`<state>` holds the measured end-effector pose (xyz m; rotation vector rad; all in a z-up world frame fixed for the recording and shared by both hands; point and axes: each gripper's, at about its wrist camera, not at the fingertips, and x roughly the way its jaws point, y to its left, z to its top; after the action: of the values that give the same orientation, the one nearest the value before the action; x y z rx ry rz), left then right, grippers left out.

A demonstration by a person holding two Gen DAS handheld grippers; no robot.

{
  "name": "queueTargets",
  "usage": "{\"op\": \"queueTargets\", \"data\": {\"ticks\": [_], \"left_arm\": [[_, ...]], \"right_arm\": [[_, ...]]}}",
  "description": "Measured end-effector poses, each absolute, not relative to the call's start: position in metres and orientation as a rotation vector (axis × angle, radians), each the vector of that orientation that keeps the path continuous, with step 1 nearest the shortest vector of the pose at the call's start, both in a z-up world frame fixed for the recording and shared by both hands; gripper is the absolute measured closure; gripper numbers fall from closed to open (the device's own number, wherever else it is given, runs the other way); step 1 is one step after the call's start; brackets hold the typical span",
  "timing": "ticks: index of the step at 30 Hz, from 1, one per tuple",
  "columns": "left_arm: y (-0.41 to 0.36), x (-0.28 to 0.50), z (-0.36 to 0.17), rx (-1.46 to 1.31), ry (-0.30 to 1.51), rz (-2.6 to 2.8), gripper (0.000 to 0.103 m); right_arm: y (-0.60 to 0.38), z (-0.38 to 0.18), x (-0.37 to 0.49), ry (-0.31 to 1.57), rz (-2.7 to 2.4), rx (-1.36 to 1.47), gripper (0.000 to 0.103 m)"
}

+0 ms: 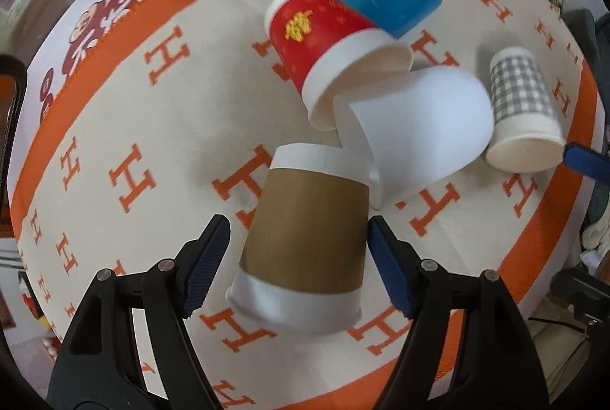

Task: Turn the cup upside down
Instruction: 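Move the left gripper to the brown-sleeved cup and close on it, then lift the brown-sleeved cup with the left gripper and turn it rim-down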

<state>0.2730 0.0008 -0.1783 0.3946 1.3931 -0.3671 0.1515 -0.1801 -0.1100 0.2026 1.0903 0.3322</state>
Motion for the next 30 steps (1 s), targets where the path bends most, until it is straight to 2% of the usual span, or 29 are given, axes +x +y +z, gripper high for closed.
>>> {"op": "queueTargets", "data": {"ticks": [1,3,5,14,21,30], "left_arm": [[0.0,0.275,-0.183,0.4,1.398,-0.37,0.031],[0.001,0.276,-0.187,0.389,1.409,-0.372,0.041],[0.003,0.278,-0.188,0.365,1.417,-0.36,0.044],[0.017,0.261,-0.156,0.256,1.38,-0.251,0.045],[0.015,0.204,-0.122,0.13,1.356,-0.17,0.045],[0.01,0.132,-0.155,-0.153,1.38,-0.098,0.045]], "right_arm": [[-0.18,-0.111,0.152,1.095,0.332,0.205,0.015],[-0.181,-0.113,0.154,1.1,0.333,0.21,0.015],[-0.181,-0.115,0.155,1.103,0.331,0.212,0.015],[-0.185,-0.101,0.146,1.067,0.327,0.225,0.015],[-0.186,-0.08,0.119,1.035,0.34,0.221,0.015],[-0.194,-0.082,0.081,1.057,0.324,0.224,0.015]]}}
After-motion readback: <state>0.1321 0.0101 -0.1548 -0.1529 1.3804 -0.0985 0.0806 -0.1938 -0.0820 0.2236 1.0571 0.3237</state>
